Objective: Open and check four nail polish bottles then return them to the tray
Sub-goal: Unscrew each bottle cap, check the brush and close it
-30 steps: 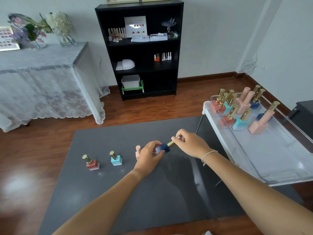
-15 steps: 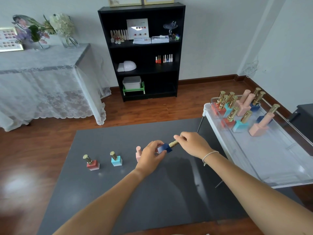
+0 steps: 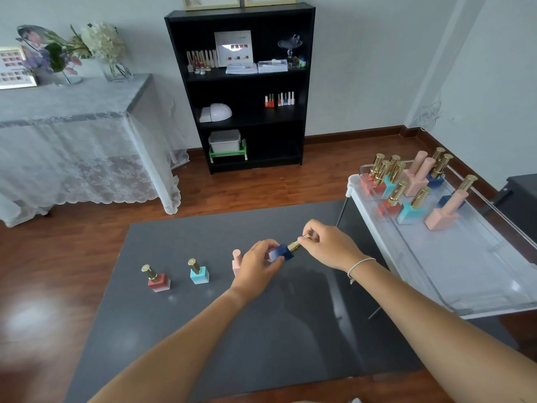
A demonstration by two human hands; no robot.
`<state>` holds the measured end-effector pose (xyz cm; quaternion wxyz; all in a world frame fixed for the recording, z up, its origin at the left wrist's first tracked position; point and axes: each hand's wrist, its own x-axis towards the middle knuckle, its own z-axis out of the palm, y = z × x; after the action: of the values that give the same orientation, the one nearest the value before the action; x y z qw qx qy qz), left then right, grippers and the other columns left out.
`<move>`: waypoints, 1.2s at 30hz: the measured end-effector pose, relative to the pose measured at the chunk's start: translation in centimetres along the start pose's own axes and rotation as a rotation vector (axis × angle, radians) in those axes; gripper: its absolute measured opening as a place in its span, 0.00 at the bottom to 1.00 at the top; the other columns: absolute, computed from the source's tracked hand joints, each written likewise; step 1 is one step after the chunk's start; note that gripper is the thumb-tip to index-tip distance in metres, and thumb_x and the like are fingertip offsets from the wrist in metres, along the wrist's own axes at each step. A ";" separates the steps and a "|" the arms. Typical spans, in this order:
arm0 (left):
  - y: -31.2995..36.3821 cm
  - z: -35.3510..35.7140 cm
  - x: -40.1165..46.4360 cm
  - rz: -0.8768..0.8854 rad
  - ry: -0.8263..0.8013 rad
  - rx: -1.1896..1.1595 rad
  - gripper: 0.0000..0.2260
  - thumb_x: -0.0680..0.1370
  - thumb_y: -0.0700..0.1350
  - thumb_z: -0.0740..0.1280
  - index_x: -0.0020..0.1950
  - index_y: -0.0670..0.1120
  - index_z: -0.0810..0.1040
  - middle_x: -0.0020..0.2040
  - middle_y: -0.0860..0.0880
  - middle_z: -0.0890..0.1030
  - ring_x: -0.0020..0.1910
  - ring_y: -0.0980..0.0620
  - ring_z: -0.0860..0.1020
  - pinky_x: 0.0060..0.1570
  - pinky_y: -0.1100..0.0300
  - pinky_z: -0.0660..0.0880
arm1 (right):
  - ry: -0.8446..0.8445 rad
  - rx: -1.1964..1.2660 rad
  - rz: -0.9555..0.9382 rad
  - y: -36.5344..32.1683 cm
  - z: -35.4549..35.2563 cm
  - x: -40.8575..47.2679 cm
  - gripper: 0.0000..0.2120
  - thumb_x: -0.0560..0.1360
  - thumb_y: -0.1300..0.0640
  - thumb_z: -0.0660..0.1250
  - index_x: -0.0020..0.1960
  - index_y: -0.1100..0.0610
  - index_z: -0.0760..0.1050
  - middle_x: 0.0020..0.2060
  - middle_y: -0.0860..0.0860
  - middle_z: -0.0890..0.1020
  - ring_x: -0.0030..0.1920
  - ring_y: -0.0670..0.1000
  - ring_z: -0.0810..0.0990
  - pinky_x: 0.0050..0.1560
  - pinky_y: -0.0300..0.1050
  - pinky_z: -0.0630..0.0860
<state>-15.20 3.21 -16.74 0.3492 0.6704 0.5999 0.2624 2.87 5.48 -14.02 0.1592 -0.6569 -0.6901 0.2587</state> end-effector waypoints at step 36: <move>-7.3 0.5 -4.1 0.038 -0.124 0.310 0.20 0.77 0.50 0.62 0.68 0.49 0.67 0.66 0.51 0.72 0.64 0.51 0.69 0.63 0.62 0.64 | 0.074 -0.415 -0.258 -2.3 2.6 1.1 0.22 0.76 0.44 0.57 0.28 0.51 0.55 0.35 0.53 0.79 0.37 0.56 0.77 0.32 0.44 0.61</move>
<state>-19.91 -0.62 -22.51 0.2732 0.7423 0.5976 0.1314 -0.63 6.16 -14.98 0.0779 -0.5911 -0.8002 0.0647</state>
